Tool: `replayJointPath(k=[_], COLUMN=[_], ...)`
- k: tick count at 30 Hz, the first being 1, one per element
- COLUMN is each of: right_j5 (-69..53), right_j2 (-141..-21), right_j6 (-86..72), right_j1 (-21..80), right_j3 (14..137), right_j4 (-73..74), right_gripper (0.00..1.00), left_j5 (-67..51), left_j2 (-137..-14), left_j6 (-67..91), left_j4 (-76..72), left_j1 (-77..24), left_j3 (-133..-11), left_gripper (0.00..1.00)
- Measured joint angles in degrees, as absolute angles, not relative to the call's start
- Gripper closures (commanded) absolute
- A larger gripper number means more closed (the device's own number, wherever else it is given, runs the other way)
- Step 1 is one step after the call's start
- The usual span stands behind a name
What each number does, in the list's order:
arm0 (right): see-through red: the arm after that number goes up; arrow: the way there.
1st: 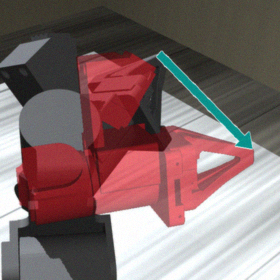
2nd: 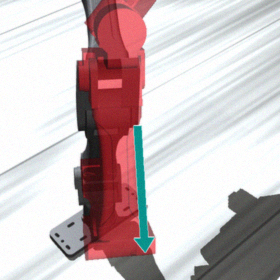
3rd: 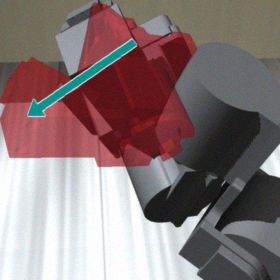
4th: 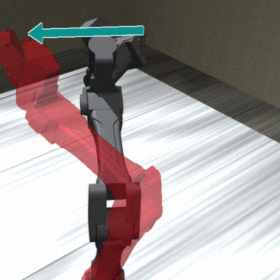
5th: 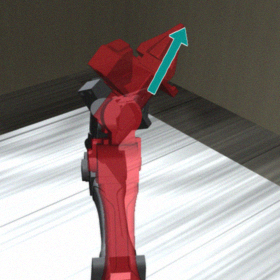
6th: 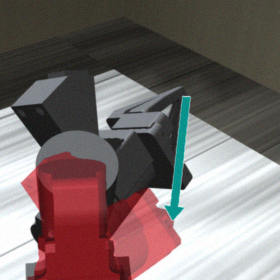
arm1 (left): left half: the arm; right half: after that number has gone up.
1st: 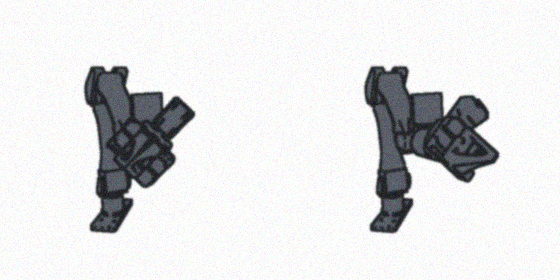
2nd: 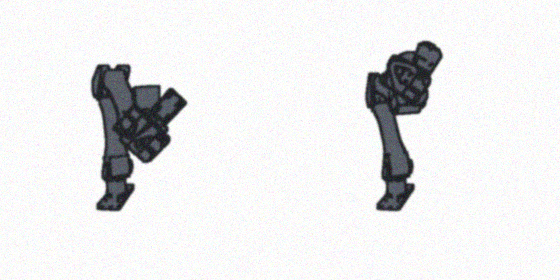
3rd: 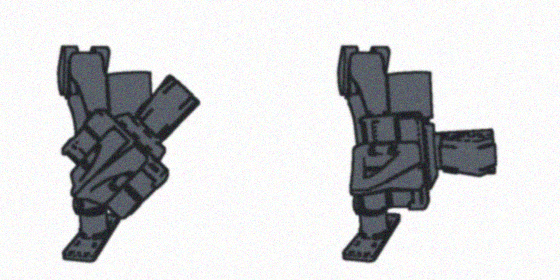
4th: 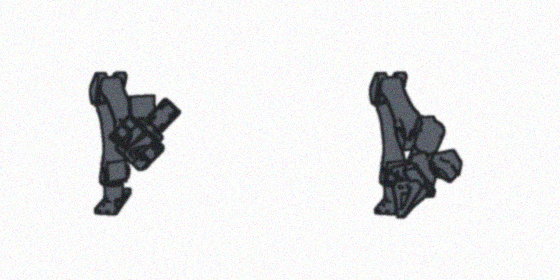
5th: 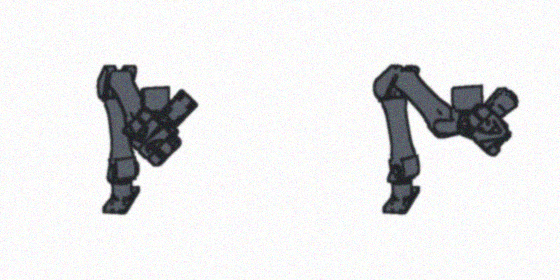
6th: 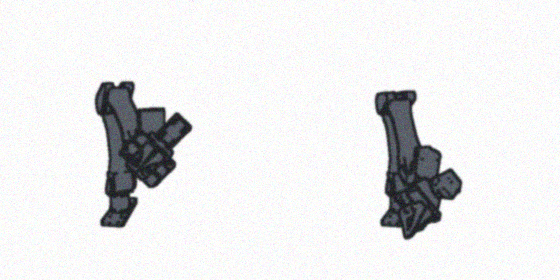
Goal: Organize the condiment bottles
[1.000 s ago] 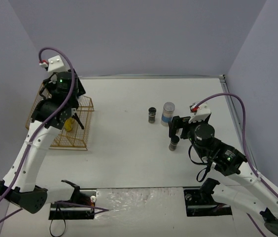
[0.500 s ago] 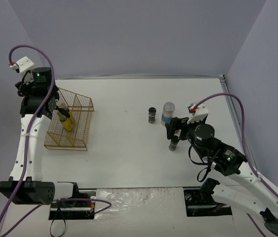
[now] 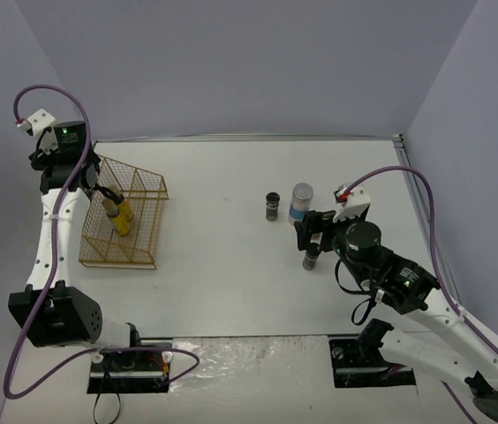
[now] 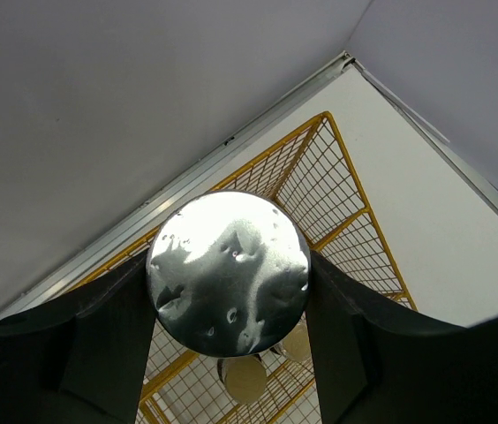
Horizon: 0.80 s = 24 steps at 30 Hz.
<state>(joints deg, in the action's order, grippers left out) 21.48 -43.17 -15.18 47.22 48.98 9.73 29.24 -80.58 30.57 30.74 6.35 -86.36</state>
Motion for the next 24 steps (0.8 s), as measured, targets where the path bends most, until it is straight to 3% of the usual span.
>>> replayJointPath(k=[4,14,20,24], right_j5=[21.3,21.1,20.7,20.7], right_j2=[-43.7,-45.3,-45.6,-45.5], right_j6=[-15.2,-15.2,-15.2,-15.2], right_j1=[47.2,47.2,47.2,47.2], right_j3=[48.6,48.1,46.4,45.1], right_j4=[9.7,9.7,9.2,9.0], right_gripper=[0.00,0.00,0.00,0.00], left_j5=[28.6,28.6,28.5,28.5], left_j2=[-81.8,-83.9,-85.2,-86.7], left_j6=[31.3,33.0,33.8,34.4], left_j4=[29.2,24.1,21.2,19.7], left_j1=[6.8,6.9,6.9,7.0], left_j3=[-85.2,-79.5,-77.0,-76.3], left_gripper=[1.00,0.89,0.70,0.62])
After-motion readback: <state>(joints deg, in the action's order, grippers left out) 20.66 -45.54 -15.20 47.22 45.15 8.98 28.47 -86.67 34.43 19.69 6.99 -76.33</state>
